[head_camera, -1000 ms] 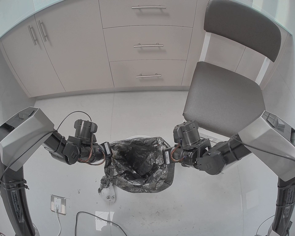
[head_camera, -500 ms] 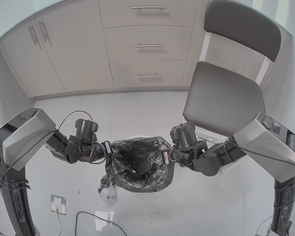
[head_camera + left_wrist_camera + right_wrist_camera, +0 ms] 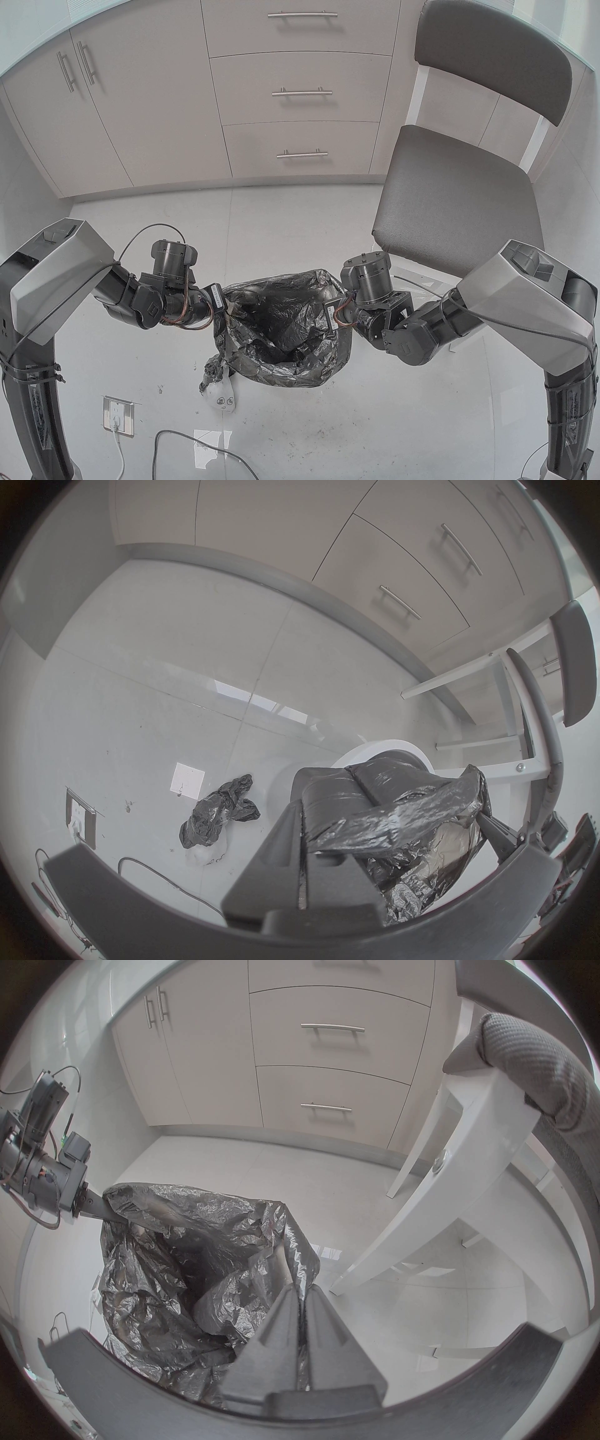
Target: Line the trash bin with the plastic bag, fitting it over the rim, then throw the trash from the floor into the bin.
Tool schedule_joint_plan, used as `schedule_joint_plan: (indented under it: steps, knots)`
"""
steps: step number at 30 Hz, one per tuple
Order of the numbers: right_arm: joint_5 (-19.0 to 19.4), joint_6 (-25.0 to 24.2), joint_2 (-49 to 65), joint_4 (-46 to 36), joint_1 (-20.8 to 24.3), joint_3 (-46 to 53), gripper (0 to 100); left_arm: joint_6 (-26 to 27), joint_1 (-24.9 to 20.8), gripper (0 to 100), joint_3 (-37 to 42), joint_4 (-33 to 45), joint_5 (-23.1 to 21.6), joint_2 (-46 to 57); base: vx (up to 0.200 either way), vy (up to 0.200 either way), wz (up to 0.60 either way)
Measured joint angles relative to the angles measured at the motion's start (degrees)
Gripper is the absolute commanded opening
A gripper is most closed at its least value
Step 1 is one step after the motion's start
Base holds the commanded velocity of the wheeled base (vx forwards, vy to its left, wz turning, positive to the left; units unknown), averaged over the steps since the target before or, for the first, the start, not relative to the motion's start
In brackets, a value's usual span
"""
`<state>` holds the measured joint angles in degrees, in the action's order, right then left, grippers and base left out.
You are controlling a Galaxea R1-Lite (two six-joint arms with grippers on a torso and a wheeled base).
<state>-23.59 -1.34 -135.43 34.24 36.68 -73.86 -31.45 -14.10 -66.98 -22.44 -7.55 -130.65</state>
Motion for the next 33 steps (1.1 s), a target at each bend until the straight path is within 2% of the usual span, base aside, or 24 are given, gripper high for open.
schedule_joint_plan:
  steps: [10,17,33]
  knots:
    - [-2.00,2.60,-0.57,0.22,0.09,-1.11,0,0.04,0.07,0,-0.72,-0.05,-0.09,-0.22,0.000,0.000,0.00]
    - [-5.03,4.32,-2.04,0.21,1.32,-4.24,0,0.01,0.00,0,-0.96,-0.07,-0.11,-0.23,0.000,0.000,0.00]
    - [-5.69,6.16,-5.91,-0.52,1.33,-11.11,0,0.06,0.77,0,-4.05,1.12,-0.09,-1.77,0.000,0.000,0.00]
